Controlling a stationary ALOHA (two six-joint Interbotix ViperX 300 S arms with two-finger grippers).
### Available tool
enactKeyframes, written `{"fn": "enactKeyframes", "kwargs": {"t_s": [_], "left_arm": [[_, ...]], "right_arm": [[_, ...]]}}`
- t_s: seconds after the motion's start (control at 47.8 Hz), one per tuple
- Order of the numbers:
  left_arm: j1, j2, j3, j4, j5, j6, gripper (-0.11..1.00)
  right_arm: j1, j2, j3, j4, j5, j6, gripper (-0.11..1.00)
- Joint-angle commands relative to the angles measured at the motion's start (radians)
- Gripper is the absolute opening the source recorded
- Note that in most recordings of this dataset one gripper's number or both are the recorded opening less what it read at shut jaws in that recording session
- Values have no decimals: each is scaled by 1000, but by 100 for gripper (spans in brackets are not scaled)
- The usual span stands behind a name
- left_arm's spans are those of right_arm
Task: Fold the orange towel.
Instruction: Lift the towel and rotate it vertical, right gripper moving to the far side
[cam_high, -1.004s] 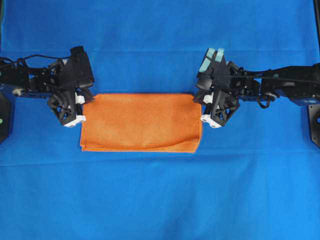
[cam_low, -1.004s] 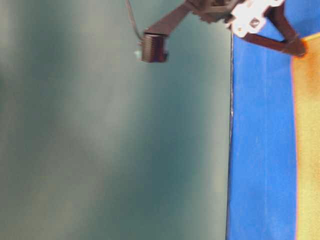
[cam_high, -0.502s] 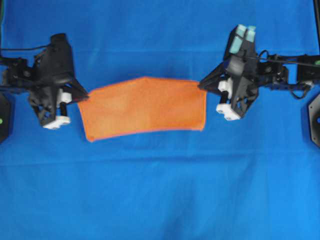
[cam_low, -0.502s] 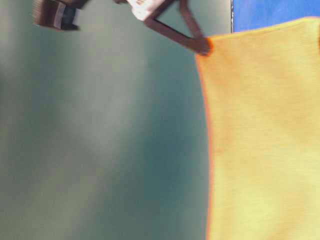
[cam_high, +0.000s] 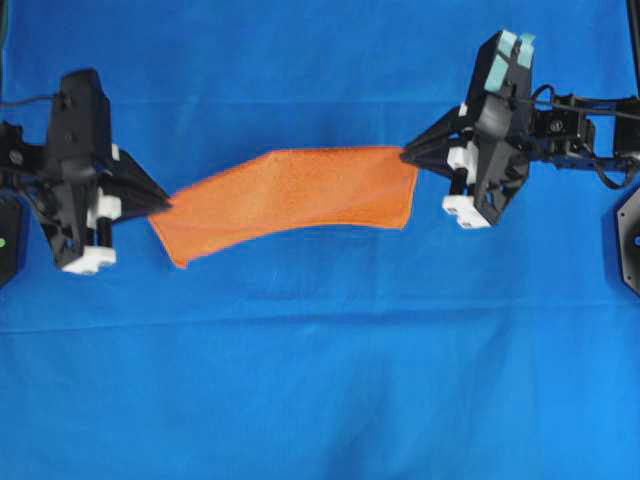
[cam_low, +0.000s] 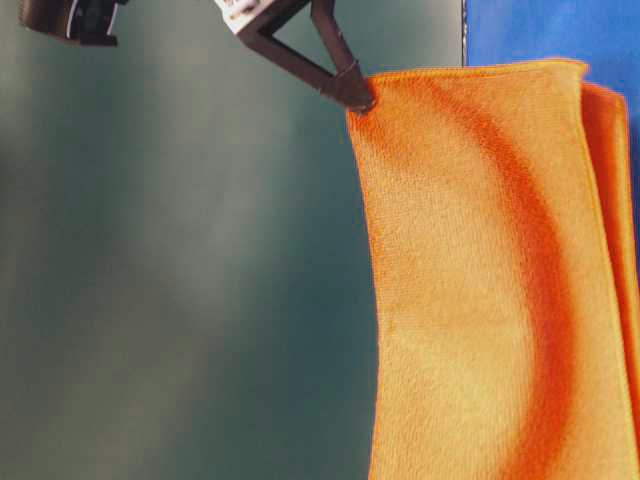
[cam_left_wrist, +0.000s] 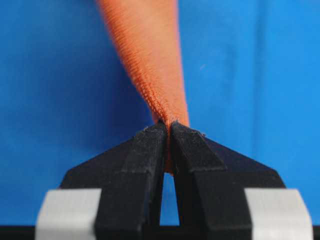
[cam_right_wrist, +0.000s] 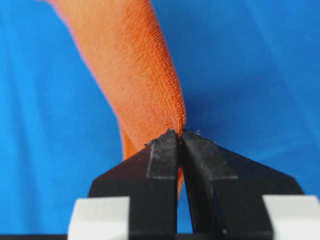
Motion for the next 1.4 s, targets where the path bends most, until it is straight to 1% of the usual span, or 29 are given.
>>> {"fn": "enactKeyframes", "kwargs": {"t_s": [0.0,0.126,0.209,0.314,0.46,0.565,0.607,0.669,0.858,1.046,1.172,1.255,1.381], "left_arm": [[-41,28,-35,3,-71,8,1],[-100,103,-72,3,-172,21,1],[-120,163,-107,3,-227,38,1],[-137,245,-170,3,-290,75,1],[-156,382,-307,3,-339,169,1],[-167,477,-411,3,-339,265,1],[-172,508,-445,3,-339,291,1],[-172,551,-489,3,-337,311,1],[-173,635,-581,5,-337,324,1],[-175,675,-626,5,-337,324,1],[-175,692,-650,3,-348,325,1],[-175,715,-676,3,-364,325,1],[-175,784,-744,3,-387,327,1]], "right_arm": [[-40,0,-29,-8,-21,2,3],[-110,29,-48,-26,-32,0,3],[-155,52,-67,-46,-34,0,3],[-212,89,-103,-67,-35,0,3],[-279,135,-158,-101,-37,0,3],[-316,164,-196,-117,-37,0,3],[-327,178,-213,-123,-37,0,3],[-337,195,-238,-132,-35,0,3],[-359,244,-305,-156,-31,0,3],[-365,245,-310,-160,-31,0,3],[-379,222,-276,-161,-28,0,3],[-397,183,-232,-161,-29,0,3],[-425,112,-155,-161,-29,8,3]]}}
